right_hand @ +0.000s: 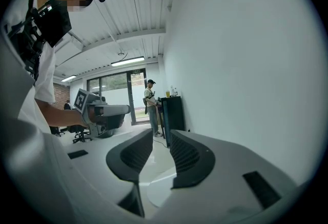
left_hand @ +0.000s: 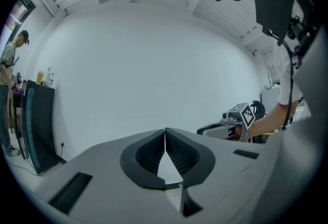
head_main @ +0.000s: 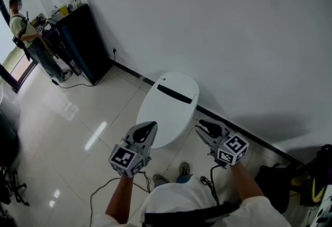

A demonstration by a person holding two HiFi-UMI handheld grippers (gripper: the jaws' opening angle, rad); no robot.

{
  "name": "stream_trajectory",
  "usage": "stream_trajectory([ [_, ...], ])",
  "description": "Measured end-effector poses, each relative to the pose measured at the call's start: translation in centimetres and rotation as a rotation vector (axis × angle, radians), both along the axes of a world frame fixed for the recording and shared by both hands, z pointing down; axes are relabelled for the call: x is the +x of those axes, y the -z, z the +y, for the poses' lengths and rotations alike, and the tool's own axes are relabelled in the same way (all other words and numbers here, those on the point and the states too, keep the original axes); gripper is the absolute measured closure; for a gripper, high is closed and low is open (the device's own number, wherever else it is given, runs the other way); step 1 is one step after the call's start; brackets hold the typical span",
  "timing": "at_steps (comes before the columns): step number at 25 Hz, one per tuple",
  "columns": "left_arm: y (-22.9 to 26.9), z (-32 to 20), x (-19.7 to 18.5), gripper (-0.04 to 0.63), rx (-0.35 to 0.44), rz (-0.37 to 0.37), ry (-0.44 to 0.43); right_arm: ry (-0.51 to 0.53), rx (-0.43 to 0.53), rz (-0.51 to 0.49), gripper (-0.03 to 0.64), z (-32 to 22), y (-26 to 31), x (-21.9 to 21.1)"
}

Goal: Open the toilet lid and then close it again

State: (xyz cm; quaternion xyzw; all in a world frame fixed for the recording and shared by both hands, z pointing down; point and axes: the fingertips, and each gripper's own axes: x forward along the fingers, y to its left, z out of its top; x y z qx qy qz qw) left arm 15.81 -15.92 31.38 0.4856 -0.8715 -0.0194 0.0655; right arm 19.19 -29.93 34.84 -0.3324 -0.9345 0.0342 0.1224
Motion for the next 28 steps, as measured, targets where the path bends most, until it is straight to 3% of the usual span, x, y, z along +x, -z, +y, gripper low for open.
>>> stream_trajectory([
  [11, -0.2, 0.0, -0.3, 0.592, -0.016, -0.031, -0.022, -0.048, -0.062, 0.037, 0.506, 0.1, -3.5, 0.8],
  [16, 0.0, 1.9, -3.0, 0.592, 0.009, -0.060, 0.001, -0.096, -0.122, 0.053, 0.508, 1.0, -4.6, 0.1],
  [19, -1.1, 4.7, -5.5, 0.592, -0.035, -0.086, -0.036, -0.145, -0.140, 0.083, 0.508, 2.7, -5.9, -0.4],
  [24, -3.7, 11.1, -10.3, 0.592, -0.095, -0.194, -0.173, -0.344, -0.198, 0.144, 0.508, 7.4, -9.6, -1.4],
  [28, -6.4, 15.9, -13.1, 0.592, -0.088, -0.151, -0.323, -0.571, -0.172, 0.196, 0.508, 12.9, -13.0, -1.4],
])
